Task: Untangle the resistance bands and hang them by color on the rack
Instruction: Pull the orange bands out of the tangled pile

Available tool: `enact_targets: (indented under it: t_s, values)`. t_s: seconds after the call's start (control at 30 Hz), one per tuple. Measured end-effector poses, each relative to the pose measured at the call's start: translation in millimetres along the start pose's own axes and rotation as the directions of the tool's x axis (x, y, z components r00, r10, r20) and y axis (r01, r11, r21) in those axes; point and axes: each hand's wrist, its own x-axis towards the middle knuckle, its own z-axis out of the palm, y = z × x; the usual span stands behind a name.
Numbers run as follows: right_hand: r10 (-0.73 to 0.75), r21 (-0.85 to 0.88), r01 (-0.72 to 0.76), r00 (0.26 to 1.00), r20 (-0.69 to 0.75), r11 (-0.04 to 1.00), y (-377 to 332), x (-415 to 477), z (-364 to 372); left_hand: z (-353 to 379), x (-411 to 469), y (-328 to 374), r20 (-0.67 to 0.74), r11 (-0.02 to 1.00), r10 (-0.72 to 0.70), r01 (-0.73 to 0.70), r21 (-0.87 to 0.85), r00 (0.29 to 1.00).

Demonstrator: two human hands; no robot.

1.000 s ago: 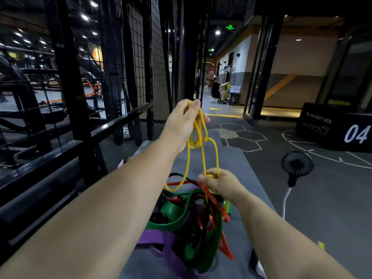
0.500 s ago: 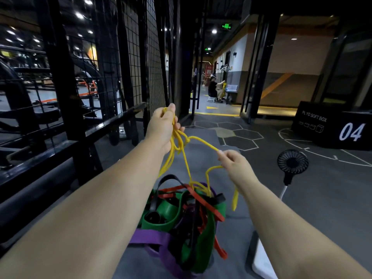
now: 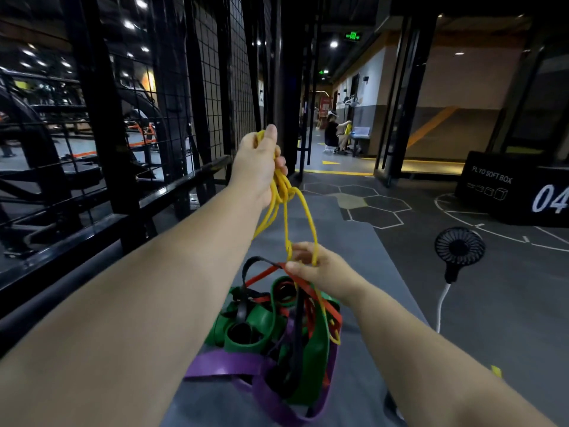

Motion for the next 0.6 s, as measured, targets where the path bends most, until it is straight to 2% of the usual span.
enact_targets:
  t_s: [0.07,0.13,0.2,0.33,0.4,0.47,0.6]
  values:
    - [0.028,-0.095,-0.034,0.997,-0.067,0.995,-4,3,8,1,-2,0,0.015,1.000,-0.006,0.006,-0.021,1.000]
    - [0.067,-0.089,-0.080,0.988,-0.138,0.993,-7,5,7,0,-1,2,0.026,1.000,0.007,-0.006,-0.013,1.000]
    - [0.060,-0.109,-0.074,0.990,-0.131,0.991,-9,6,1,-4,2,2,0.027,1.000,0.024,-0.024,0.017,0.999]
    - [0.060,-0.033,-0.067,0.984,-0.167,0.997,-21,13,-15,-20,8,1,0.000,0.985,0.104,-0.103,0.140,0.995]
    - [0.025,0.005,-0.024,0.979,-0.201,1.000,-32,17,-28,-31,14,-1,0.029,0.919,0.205,-0.202,0.339,0.978]
    - [-0.037,0.047,0.050,0.966,-0.256,0.998,-49,23,-41,-37,17,-4,0.107,0.807,0.259,-0.276,0.521,0.960]
    - [-0.150,0.060,0.175,0.944,-0.295,0.983,-86,33,-59,-28,8,-12,0.264,0.723,0.158,-0.294,0.625,0.951]
